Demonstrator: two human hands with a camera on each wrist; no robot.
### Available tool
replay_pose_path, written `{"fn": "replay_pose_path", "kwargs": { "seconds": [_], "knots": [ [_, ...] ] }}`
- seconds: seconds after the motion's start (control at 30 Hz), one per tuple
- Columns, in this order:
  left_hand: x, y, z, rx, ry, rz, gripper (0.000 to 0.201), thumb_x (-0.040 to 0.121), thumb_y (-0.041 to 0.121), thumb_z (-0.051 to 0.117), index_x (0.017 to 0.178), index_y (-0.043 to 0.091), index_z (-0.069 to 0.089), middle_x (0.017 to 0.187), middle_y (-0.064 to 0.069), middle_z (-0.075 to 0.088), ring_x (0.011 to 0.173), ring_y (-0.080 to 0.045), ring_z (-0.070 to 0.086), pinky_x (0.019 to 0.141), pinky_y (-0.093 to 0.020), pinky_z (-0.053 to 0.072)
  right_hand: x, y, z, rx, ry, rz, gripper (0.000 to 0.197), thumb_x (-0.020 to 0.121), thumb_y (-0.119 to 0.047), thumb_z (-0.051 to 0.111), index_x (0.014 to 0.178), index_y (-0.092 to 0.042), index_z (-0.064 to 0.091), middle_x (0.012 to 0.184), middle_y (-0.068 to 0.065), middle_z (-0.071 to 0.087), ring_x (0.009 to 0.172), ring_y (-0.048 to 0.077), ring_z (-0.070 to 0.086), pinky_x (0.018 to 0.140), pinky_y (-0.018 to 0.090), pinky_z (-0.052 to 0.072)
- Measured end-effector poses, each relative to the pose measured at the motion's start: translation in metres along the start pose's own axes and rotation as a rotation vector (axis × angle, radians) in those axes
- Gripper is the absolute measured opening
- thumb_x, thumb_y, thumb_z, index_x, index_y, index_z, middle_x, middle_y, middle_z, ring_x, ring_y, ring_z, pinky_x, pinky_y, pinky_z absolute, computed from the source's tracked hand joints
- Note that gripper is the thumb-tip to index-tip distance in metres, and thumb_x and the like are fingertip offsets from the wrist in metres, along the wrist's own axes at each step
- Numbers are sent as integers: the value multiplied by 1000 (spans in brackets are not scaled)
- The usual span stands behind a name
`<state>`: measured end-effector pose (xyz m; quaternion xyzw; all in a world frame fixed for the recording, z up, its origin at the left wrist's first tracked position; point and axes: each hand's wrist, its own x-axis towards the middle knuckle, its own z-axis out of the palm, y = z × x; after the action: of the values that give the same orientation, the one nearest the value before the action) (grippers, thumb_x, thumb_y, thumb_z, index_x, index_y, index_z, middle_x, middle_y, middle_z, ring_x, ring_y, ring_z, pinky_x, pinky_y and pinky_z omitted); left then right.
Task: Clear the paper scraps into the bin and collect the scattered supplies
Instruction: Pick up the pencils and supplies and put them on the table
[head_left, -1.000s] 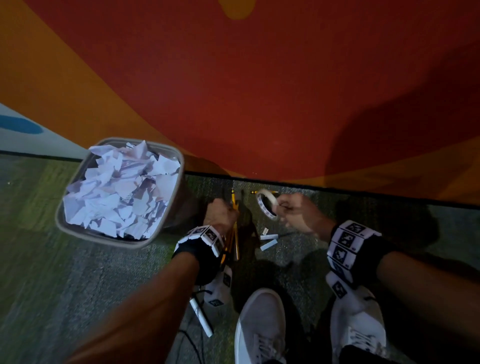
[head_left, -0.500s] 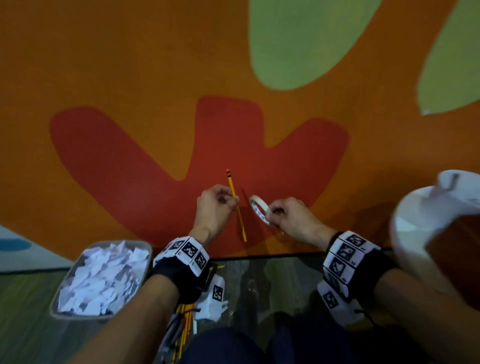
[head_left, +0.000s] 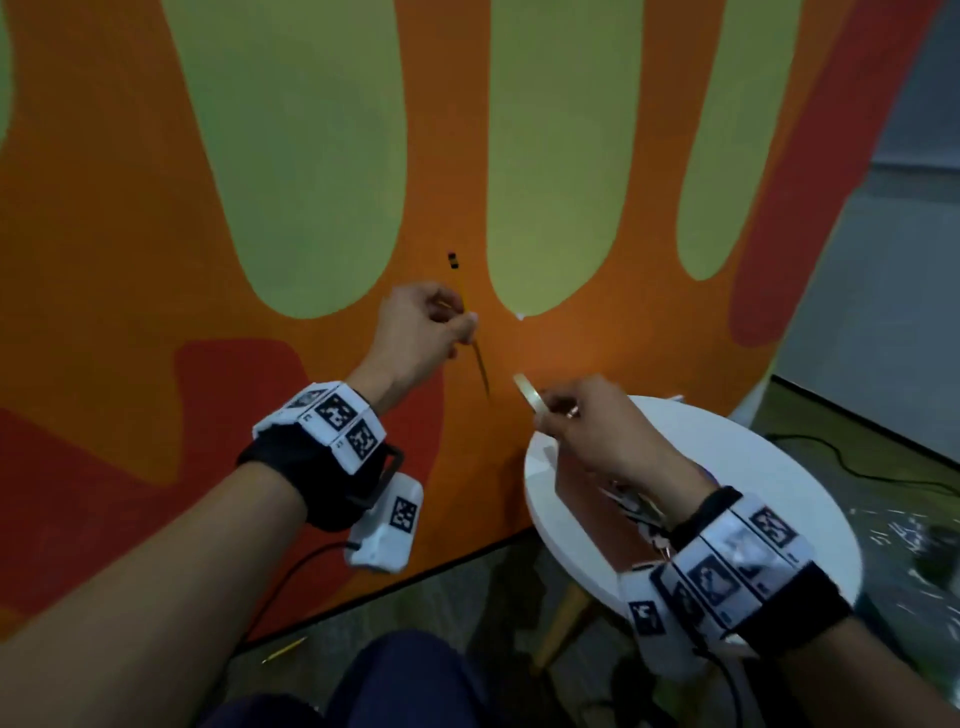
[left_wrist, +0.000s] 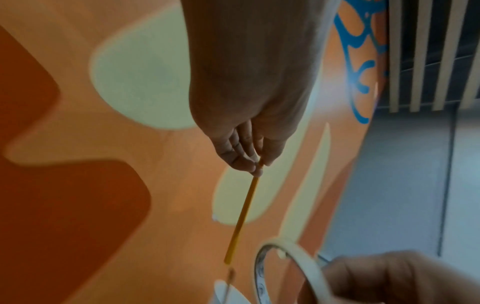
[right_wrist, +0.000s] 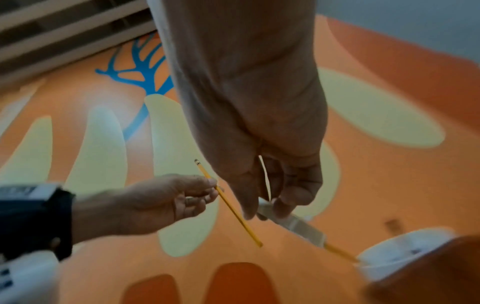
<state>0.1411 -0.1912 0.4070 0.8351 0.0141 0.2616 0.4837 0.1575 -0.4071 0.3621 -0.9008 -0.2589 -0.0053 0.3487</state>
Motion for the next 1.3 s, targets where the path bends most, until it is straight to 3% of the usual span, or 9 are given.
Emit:
{"fn": "replay_pose_path", "kwargs": {
  "seconds": [0.13, 0.3, 0.4, 0.53, 0.67, 0.8, 1.07, 1.17, 1.3],
  "knots": [
    [-10, 9, 44, -55, -79, -19, 18, 92, 16, 71, 98, 1, 63, 78, -10, 73, 75, -23, 73, 68, -43, 61, -24, 43, -22, -203, -10, 75, 14, 82, -18, 68, 69, -13, 70, 67, 7, 68, 63, 21, 64, 63, 42, 54],
    [-10, -4, 83, -66, -89, -17, 12, 91, 16, 72, 89, 6, 66, 73, -5, 73, 69, -23, 71, 70, -45, 60, -34, 74, -26, -354, -118, 135, 23, 81, -25, 75, 70, -23, 55, 62, -10, 53, 66, 16, 50, 52, 25, 30],
    [0, -8, 102, -91, -35, -23, 12, 91, 17, 71, 84, 8, 66, 74, -5, 73, 67, -19, 71, 69, -44, 61, -18, 84, -34, -276, -69, 161, 27, 81, -31, 77, 60, -21, 62, 59, -5, 62, 60, 14, 58, 54, 29, 40],
    [22, -15, 130, -70, -12, -27, 14, 90, 15, 72, 77, 12, 65, 71, -3, 73, 65, -14, 71, 68, -42, 61, 18, 85, -50, -192, 101, 99, 13, 82, -32, 76, 75, -22, 76, 75, 5, 72, 76, 19, 65, 66, 33, 48],
    [41, -33, 155, 60, -106, -45, 15, 86, 11, 69, 75, 1, 65, 64, -11, 68, 66, -29, 67, 66, -47, 58, 44, 87, -52, -132, 129, 101, 14, 84, -27, 74, 80, -14, 77, 79, 8, 73, 81, 21, 64, 73, 35, 51],
    [53, -52, 166, 176, -192, -79, 13, 79, 15, 66, 69, 23, 62, 68, -2, 68, 84, -31, 65, 74, -48, 58, 63, 87, -42, -95, 97, 96, 14, 86, -23, 72, 79, -12, 77, 75, 7, 72, 74, 19, 66, 61, 28, 45],
    [50, -54, 110, 190, -183, -28, 5, 86, 12, 68, 81, 13, 69, 78, 0, 73, 65, -12, 70, 69, -38, 60, 98, 48, -4, -50, 31, 0, 18, 88, -24, 68, 77, -10, 74, 77, 12, 72, 75, 25, 66, 60, 33, 48],
    [40, -66, 65, 165, -108, -71, 5, 88, 14, 67, 85, 12, 71, 73, 2, 74, 60, -12, 71, 67, -37, 61, 107, 22, 15, -40, -17, -37, 13, 87, -20, 69, 75, -15, 72, 75, 5, 70, 67, 15, 62, 54, 28, 45],
    [10, -105, -7, 191, -86, -161, 10, 92, 12, 66, 83, 10, 71, 69, -1, 74, 64, -15, 72, 66, -37, 62, 112, -16, 57, -6, -160, -133, 7, 90, -20, 70, 86, -15, 74, 83, 1, 71, 76, 12, 65, 66, 32, 53]
  ]
}}
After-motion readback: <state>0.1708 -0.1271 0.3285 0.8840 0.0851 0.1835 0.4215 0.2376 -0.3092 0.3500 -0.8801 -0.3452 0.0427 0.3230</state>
